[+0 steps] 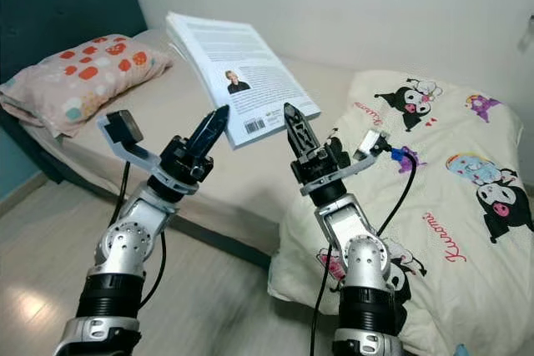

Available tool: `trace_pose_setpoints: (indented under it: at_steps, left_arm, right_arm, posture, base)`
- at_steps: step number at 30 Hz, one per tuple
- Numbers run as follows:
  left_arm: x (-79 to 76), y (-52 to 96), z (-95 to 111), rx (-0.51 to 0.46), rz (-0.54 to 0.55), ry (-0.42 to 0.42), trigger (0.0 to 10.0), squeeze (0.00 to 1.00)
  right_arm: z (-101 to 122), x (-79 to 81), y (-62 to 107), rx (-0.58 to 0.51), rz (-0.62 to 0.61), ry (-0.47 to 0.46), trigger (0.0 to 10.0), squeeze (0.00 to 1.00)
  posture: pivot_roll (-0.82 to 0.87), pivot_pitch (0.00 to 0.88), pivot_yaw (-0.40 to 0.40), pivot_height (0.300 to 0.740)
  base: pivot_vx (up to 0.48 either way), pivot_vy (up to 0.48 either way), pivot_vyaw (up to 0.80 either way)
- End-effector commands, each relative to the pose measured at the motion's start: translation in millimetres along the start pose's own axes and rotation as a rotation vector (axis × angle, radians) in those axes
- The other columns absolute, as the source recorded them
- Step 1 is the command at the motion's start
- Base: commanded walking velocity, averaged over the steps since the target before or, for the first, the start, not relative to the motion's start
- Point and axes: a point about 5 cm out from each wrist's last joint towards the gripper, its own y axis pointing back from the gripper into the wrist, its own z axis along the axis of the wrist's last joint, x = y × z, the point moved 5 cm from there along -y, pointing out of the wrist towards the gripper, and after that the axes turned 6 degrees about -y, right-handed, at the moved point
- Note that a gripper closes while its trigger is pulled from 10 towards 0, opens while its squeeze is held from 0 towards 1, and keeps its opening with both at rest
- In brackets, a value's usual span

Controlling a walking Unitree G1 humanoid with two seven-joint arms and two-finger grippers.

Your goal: Clean up the room

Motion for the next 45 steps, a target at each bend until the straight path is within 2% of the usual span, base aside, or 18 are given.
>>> trace_pose_setpoints:
  at_steps: [1, 7, 8, 9, 10, 11, 25, 29, 30, 31, 33, 35, 37, 38, 39, 40, 42, 45]
  left_arm:
    - [-10.4, -2.7, 4.2, -0.022, -0.058, -0.006, 10.0, 0.0]
    - [-13.2, -2.5, 2.4, -0.019, -0.067, -0.002, 10.0, 0.0]
    - [-14.0, -2.6, 1.9, -0.018, -0.07, -0.001, 10.0, 0.0]
    - [-14.0, -2.6, 1.9, -0.018, -0.07, -0.001, 10.0, 0.0]
    - [-14.7, -2.5, 1.4, -0.016, -0.072, 0.0, 10.0, 0.0]
    - [-15.1, -2.4, 1.0, -0.013, -0.074, 0.001, 10.0, 0.0]
    - [-11.6, 0.0, -3.4, 0.002, -0.054, -0.003, 10.0, 0.0]
    - [3.5, 7.2, -9.7, 0.026, 0.031, -0.01, 10.0, 0.0]
    - [12.6, 13.4, -14.8, 0.044, 0.081, -0.005, 10.0, 0.0]
    - [21.7, 22.2, -22.7, 0.076, 0.133, 0.017, 10.0, 1.0]
    - [26.5, 28.0, -27.7, 0.096, 0.162, 0.034, 10.0, 1.0]
    - [32.9, 42.1, -37.4, 0.127, 0.212, 0.062, 10.0, 1.0]
    - [32.9, 42.1, -37.4, 0.127, 0.212, 0.062, 10.0, 1.0]
    - [39.7, 52.9, -42.9, 0.148, 0.262, 0.07, 10.0, 1.0]
    - [39.7, 52.9, -42.9, 0.148, 0.262, 0.07, 10.0, 1.0]
    - [48.7, 68.7, -50.1, 0.183, 0.329, 0.077, 10.0, 1.0]
    - [48.7, 68.7, -50.1, 0.183, 0.329, 0.077, 10.0, 1.0]
    - [79.5, 133.5, -70.7, 0.321, 0.611, 0.065, 10.0, 1.0]
  right_arm:
    - [-3.0, 4.3, -2.5, 0.001, 0.012, -0.018, 10.0, 0.0]
    - [-4.4, 4.3, -3.6, 0.004, 0.009, -0.039, 10.0, 0.0]
    - [-3.9, 4.7, -3.9, 0.001, 0.012, -0.047, 7.7, 0.0]
    - [-3.9, 4.7, -3.9, 0.001, 0.012, -0.047, 7.7, 0.0]
    - [-3.7, 6.3, -4.4, 0.002, 0.02, -0.048, 2.2, 0.0]
    - [-4.3, 9.7, -4.8, 0.008, 0.037, -0.05, 0.0, 0.0]
    - [-4.5, 16.6, -5.4, 0.015, 0.062, -0.04, 0.0, 0.0]
    - [-1.6, 17.0, -6.1, 0.007, 0.057, -0.011, 0.0, 0.0]
    - [-0.2, 16.9, -6.3, 0.004, 0.054, 0.007, 0.0, 0.0]
    - [1.1, 15.6, -6.5, 0.004, 0.044, 0.034, 0.0, 0.0]
    - [1.6, 14.7, -6.6, 0.005, 0.037, 0.05, 0.0, 0.0]
    - [5.8, 9.8, -6.4, 0.003, 0.005, 0.106, 0.0, 0.0]
    - [5.8, 9.8, -6.4, 0.003, 0.005, 0.106, 0.0, 0.0]
    - [10.4, 4.1, -5.4, 0.001, -0.03, 0.152, 0.0, 0.0]
    - [10.4, 4.1, -5.4, 0.001, -0.03, 0.152, 0.0, 0.0]
    - [15.4, -9.4, -2.3, 0.012, -0.106, 0.229, 0.0, 0.0]
    - [15.4, -9.4, -2.3, 0.012, -0.106, 0.229, 0.0, 0.0]
    - [22.6, -73.6, 28.9, 0.176, -0.453, 0.563, 0.0, 0.0]
  posture:
    - [-0.19, 0.099, -0.034, 0.74]
    - [-0.19, 0.091, -0.034, 0.74]
    - [-0.19, 0.09, -0.035, 0.74]
    - [-0.19, 0.09, -0.035, 0.74]
    - [-0.19, 0.087, -0.034, 0.74]
    - [-0.19, 0.088, -0.034, 0.74]
    - [-0.19, 0.082, -0.033, 0.74]
    - [-0.2, 0.083, -0.031, 0.74]
    - [-0.19, 0.083, -0.032, 0.74]
    - [-0.19, 0.084, -0.033, 0.74]
    - [-0.19, 0.084, -0.033, 0.74]
    - [-0.19, 0.086, -0.033, 0.74]
    - [-0.19, 0.086, -0.033, 0.74]
    - [-0.19, 0.086, -0.034, 0.74]
    - [-0.19, 0.086, -0.034, 0.74]
    - [-0.19, 0.086, -0.034, 0.74]
    - [-0.19, 0.086, -0.034, 0.74]
    - [-0.19, 0.087, -0.033, 0.74]
  base:
    - [0.0, 0.0, 0.0]
    - [0.0, 0.0, 0.0]
    - [0.0, 0.0, 0.0]
    - [0.0, 0.0, 0.0]
    - [0.0, 0.0, 0.0]
    - [0.0, 0.0, 0.0]
    - [0.0, 0.0, 0.0]
    - [0.0, 0.0, 0.0]
    - [0.0, 0.0, 0.0]
    - [0.0, 0.0, 0.0]
    - [0.0, 0.0, 0.0]
    - [0.0, 0.0, 0.0]
    - [0.0, 0.0, 0.0]
    - [0.0, 0.0, 0.0]
    - [0.0, 0.0, 0.0]
    - [0.0, 0.0, 0.0]
    - [0.0, 0.0, 0.0]
    - [0.0, 0.0, 0.0]
